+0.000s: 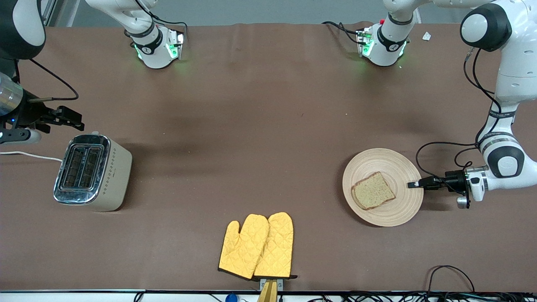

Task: Move plate and put bread in toaster
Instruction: 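Slide the plate with the left gripper toward the toaster, then release the plate with the left gripper while the right gripper reaches the bread, then grasp the bread slice with the right gripper while the left gripper withdraws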

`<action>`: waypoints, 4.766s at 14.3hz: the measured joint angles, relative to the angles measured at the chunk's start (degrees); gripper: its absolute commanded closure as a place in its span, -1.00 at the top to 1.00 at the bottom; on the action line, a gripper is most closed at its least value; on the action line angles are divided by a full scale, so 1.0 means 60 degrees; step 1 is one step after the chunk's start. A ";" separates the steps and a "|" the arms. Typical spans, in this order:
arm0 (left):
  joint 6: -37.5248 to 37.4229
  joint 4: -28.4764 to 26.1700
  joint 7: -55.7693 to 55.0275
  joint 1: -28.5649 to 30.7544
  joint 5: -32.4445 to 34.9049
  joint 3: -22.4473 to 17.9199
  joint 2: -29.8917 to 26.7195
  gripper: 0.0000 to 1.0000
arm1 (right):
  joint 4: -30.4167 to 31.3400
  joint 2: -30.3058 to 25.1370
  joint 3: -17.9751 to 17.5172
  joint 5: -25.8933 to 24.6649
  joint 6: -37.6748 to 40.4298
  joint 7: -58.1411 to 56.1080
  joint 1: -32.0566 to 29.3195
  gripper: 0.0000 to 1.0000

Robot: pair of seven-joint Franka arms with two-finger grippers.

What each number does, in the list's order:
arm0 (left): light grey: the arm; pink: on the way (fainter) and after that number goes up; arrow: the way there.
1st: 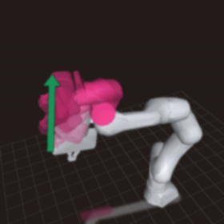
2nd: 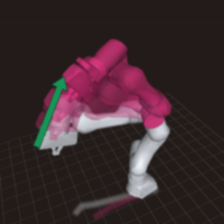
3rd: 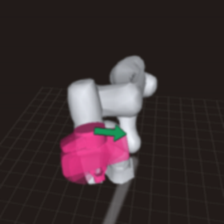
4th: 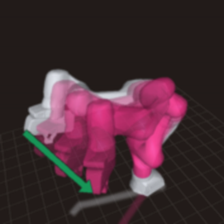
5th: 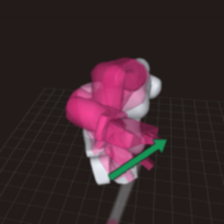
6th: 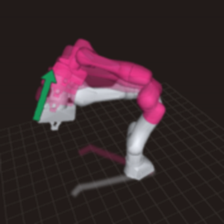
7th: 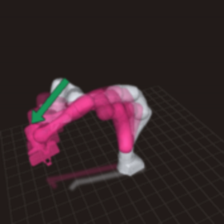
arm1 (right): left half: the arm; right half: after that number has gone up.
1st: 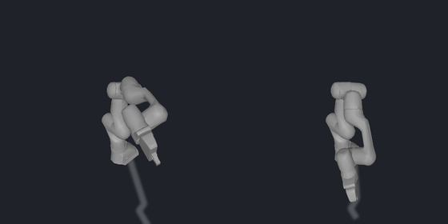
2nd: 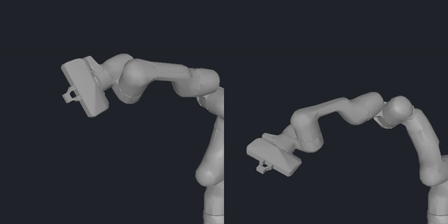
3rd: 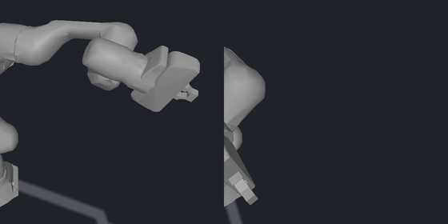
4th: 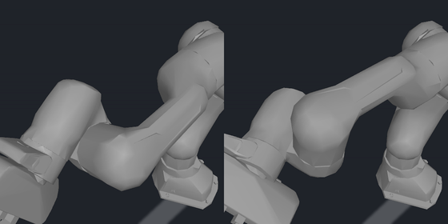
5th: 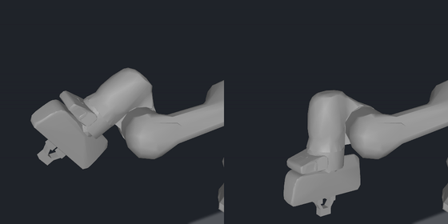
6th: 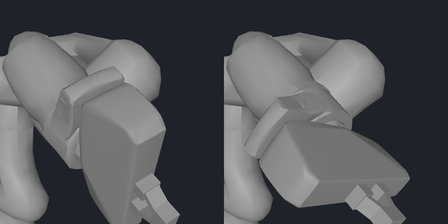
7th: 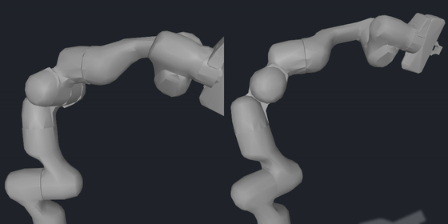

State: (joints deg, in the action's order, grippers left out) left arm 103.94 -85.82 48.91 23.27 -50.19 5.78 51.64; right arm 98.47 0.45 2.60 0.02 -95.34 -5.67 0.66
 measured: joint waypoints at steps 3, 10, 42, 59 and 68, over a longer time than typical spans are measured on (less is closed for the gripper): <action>0.0002 0.0147 0.0000 0.0032 0.0005 0.0355 -0.0042 -0.94 | -0.0071 -0.0225 0.0047 0.0001 0.0430 0.0027 0.0001 1.00; 0.1745 -0.0187 -0.1014 -0.0122 0.0005 0.2928 -0.0486 -0.97 | -0.0072 -0.0341 0.0158 0.0407 0.0708 0.0036 -0.0238 1.00; 0.9436 -0.1913 -0.1215 -0.4009 -0.4237 0.4280 -0.0383 1.00 | 0.4096 0.2502 -0.0034 0.1141 -0.8306 0.2411 0.4353 0.47; 0.3478 -0.0061 -0.2898 0.2074 0.3613 0.4101 -0.0971 1.00 | 0.2916 0.4174 0.0148 0.1173 -0.8953 0.3670 0.5086 -0.02; 0.1355 0.0241 -0.7596 0.0918 0.5365 0.3995 -0.4681 1.00 | 0.2895 0.4400 0.0155 0.1173 -0.9079 0.3670 0.4961 -0.13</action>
State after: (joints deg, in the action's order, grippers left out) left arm 112.07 -84.38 3.33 28.77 -18.01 29.75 23.55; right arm 115.83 26.85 3.53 7.05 -149.81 16.35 30.43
